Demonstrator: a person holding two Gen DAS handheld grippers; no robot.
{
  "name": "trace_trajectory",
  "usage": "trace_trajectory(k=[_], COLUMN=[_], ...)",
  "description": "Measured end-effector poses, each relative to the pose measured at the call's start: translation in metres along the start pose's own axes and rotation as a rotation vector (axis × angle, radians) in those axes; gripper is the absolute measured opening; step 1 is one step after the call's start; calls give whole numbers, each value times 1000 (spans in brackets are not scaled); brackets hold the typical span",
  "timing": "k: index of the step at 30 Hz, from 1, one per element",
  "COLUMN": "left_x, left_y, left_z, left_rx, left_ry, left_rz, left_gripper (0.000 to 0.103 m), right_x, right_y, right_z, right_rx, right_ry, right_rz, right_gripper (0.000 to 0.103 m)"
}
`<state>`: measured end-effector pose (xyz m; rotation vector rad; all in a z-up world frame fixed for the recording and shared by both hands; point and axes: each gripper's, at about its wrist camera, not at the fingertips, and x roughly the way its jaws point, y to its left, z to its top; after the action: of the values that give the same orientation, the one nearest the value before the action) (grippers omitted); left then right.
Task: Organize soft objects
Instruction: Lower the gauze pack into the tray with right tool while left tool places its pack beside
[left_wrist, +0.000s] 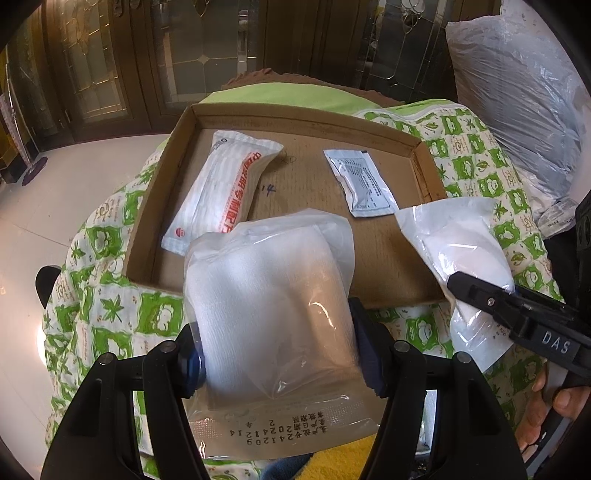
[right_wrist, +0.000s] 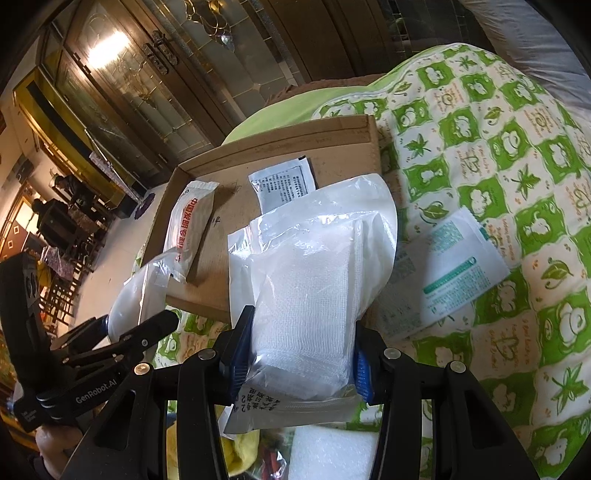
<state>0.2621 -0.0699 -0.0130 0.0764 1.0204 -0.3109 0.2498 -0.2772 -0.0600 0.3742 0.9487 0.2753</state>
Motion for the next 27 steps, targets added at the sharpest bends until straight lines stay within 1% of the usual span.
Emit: trace_trajectory(k=[9,13,16,21,24,27], left_x=[21,31,39,53,59,63], left_y=[12,14,16,19,21,22], left_z=[17,29,38,49,55,57], left_rx=[-27,-19,-11,1,-3,-7], left_ry=[27,30,36,38,36,37], left_rz=[2,13,20,34,44,53], left_gripper=[65,65,65,65,65,65], right_x=[19,36,52,74,82,85], right_y=[17,27,34,34,32,35], right_z=[21,35,43,46,47,48], right_rx=[-56,-78,-101,-77,-71,-95], right_ry=[16,37,48,77,61,16], right_rz=[-6,3,-15,-29,-45,-68], right_gripper=[45,45,45,45,46,47])
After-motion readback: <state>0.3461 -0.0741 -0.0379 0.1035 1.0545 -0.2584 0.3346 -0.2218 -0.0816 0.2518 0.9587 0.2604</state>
